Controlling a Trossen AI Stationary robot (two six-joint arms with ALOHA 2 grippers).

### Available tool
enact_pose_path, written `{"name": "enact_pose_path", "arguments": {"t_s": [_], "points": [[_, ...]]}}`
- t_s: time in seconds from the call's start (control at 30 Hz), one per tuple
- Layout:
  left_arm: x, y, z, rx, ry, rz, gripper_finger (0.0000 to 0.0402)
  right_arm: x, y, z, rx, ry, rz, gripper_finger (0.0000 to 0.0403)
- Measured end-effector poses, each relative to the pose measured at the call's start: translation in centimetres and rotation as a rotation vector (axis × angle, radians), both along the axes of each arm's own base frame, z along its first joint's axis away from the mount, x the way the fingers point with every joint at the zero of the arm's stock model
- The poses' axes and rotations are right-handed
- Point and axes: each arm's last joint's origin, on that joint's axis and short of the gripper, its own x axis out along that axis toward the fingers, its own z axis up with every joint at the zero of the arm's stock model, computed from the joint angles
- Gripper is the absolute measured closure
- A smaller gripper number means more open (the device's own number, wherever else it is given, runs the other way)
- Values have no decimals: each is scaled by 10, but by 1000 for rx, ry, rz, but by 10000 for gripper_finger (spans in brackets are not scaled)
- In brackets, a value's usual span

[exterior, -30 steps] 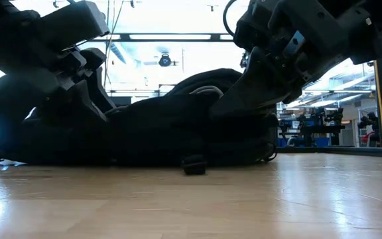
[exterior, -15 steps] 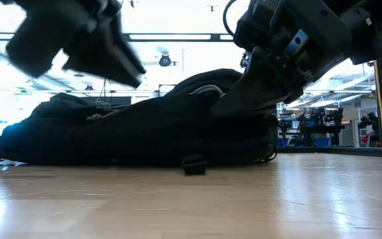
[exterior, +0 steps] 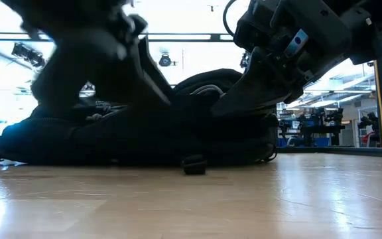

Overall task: Unpack backpack
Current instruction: Open the backpack

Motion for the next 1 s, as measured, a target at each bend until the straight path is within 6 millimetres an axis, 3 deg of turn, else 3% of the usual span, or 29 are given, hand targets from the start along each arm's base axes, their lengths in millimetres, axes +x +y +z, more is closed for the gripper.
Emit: {"name": "enact_pose_path", "arguments": {"t_s": [0.2, 0.4, 0.67, 1.0], "points": [[8, 10, -13, 6, 19, 41, 241, 0, 0, 0, 0, -1, 0, 403], [10, 13, -13, -5, 16, 60, 383, 0, 0, 0, 1, -2, 0, 403], [-1, 2, -14, 25, 53, 19, 401, -11, -5, 17, -19, 60, -16, 403], [-23, -27, -15, -14, 113, -100, 402, -45, -22, 43, -103, 230, -177, 402]]}}
